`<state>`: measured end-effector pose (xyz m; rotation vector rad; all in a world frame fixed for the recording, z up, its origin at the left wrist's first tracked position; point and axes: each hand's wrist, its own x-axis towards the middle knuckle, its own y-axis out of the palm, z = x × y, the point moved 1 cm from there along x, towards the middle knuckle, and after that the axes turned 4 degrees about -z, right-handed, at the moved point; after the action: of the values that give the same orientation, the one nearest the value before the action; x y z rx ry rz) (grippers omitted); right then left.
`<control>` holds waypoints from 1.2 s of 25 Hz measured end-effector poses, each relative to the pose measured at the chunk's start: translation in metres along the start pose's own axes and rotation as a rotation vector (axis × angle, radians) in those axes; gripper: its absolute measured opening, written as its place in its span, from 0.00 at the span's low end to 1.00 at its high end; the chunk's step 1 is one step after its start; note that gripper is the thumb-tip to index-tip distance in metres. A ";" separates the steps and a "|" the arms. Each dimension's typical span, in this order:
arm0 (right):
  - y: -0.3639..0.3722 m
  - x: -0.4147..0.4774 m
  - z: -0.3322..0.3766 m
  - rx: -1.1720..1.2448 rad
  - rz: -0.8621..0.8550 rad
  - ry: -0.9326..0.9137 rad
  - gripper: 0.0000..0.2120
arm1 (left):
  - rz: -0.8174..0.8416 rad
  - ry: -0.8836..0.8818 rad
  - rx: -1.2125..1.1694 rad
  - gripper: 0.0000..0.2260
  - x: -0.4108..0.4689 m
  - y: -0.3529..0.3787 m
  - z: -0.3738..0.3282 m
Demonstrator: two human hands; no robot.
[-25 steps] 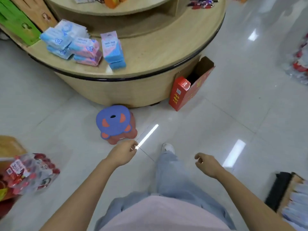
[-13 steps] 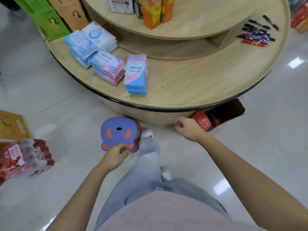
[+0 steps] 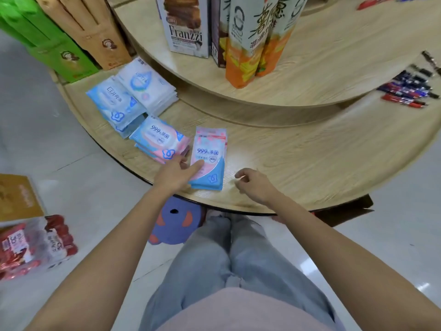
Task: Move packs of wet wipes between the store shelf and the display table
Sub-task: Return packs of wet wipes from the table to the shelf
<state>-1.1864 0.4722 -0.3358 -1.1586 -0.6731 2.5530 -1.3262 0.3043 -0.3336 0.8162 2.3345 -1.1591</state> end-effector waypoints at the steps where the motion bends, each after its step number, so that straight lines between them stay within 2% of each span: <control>1: 0.002 0.008 0.003 0.037 0.013 0.022 0.12 | 0.003 -0.008 -0.003 0.23 0.006 0.003 -0.007; 3: 0.005 0.019 0.006 0.111 0.041 0.071 0.12 | 0.003 0.006 0.000 0.23 0.011 0.012 -0.017; 7: 0.009 0.034 0.006 0.160 0.108 0.139 0.11 | -0.023 0.024 0.012 0.34 0.017 0.022 -0.018; 10: 0.011 0.040 0.003 0.194 0.136 0.184 0.07 | -0.021 -0.050 0.093 0.27 0.014 0.018 -0.021; 12: 0.013 0.044 0.000 0.204 0.146 0.209 0.06 | -0.094 -0.071 0.090 0.20 0.009 0.017 -0.016; 15: 0.015 0.051 0.007 0.242 0.123 0.239 0.13 | -0.115 -0.128 -0.138 0.17 -0.004 0.016 0.005; 18: 0.020 0.059 0.023 0.327 0.097 0.274 0.28 | -0.079 -0.236 -0.390 0.20 -0.024 0.014 0.030; 21: 0.037 0.069 0.039 0.487 0.049 0.330 0.34 | -0.071 -0.322 -0.562 0.21 -0.042 0.012 0.048; 23: 0.050 0.073 0.043 0.483 -0.014 0.353 0.38 | -0.043 -0.341 -0.647 0.21 -0.052 0.009 0.057; 27: 0.056 0.073 0.038 0.414 -0.098 0.323 0.35 | -0.021 -0.351 -0.786 0.35 -0.066 0.009 0.068; 30: 0.051 0.069 0.029 0.344 -0.126 0.284 0.30 | -0.082 -0.353 -0.779 0.34 -0.068 0.013 0.063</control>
<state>-1.2552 0.4480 -0.3895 -1.2736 -0.2211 2.2240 -1.2607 0.2370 -0.3375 0.2121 2.2395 -0.3003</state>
